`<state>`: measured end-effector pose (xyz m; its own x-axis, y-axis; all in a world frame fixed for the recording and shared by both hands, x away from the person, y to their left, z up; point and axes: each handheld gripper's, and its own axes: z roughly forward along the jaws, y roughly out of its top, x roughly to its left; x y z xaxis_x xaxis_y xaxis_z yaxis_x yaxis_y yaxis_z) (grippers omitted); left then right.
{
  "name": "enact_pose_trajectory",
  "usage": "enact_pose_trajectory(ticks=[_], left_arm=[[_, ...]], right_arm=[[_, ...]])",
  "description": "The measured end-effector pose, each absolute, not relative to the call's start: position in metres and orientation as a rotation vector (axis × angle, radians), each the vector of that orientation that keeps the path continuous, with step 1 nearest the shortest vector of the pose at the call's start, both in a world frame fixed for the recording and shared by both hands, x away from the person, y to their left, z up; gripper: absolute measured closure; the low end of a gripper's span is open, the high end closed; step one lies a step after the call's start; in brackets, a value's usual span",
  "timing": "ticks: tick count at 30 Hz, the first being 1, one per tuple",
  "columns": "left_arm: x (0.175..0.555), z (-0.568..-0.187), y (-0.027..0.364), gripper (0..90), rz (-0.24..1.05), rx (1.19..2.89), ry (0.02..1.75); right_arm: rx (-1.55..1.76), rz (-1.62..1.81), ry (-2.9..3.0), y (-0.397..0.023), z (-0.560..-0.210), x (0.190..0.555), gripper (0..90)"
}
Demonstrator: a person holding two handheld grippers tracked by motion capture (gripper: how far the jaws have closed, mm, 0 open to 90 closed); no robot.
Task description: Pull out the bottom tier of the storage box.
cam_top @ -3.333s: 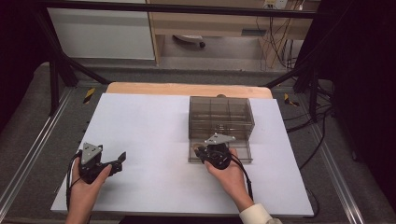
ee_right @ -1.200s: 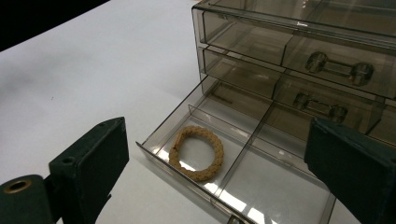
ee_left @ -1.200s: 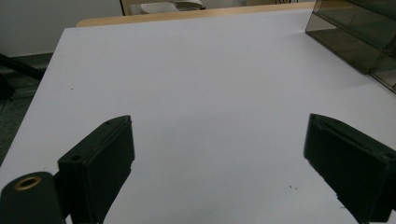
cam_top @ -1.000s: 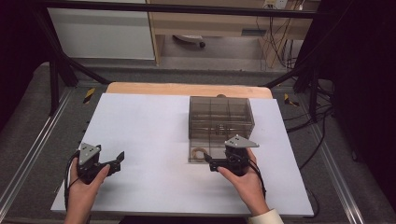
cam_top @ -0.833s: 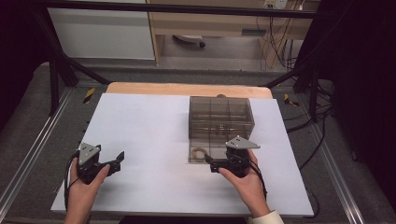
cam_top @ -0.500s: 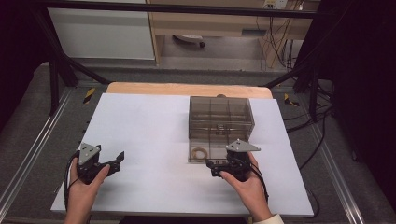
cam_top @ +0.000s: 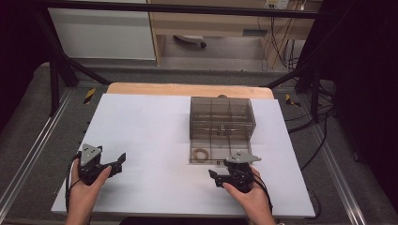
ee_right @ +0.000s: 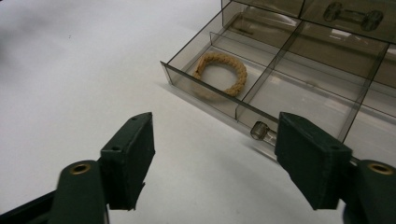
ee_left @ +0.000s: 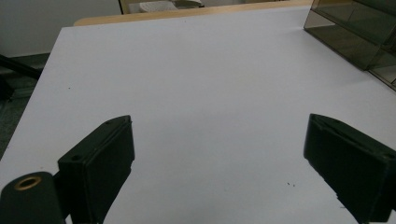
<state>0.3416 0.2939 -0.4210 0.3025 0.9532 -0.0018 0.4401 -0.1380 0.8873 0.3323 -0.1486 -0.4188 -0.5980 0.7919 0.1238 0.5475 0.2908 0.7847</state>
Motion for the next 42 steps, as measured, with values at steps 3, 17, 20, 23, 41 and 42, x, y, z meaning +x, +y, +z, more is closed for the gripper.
enact_pose_trajectory(ticks=[3,17,20,23,41,42], left_arm=[[0.342,-0.421,0.295,8.2,0.770,1.728,1.265],[0.341,-0.420,0.294,8.5,0.767,1.738,1.261],[0.342,-0.420,0.294,8.8,0.768,1.737,1.262],[0.341,-0.420,0.292,8.9,0.770,1.744,1.257],[0.341,-0.422,0.294,9.2,0.715,1.718,1.280],[0.342,-0.422,0.293,9.2,0.715,1.719,1.277]], right_arm=[[1.191,1.204,2.282,-0.147,-0.419,0.331,43.9],[1.073,1.198,2.322,-0.138,-0.427,0.326,84.0],[1.054,1.190,2.335,-0.134,-0.430,0.326,88.6],[1.025,1.175,2.354,-0.131,-0.433,0.324,90.0],[0.959,1.121,2.428,-0.122,-0.433,0.322,90.0],[0.955,1.121,2.428,-0.122,-0.433,0.322,90.0]])
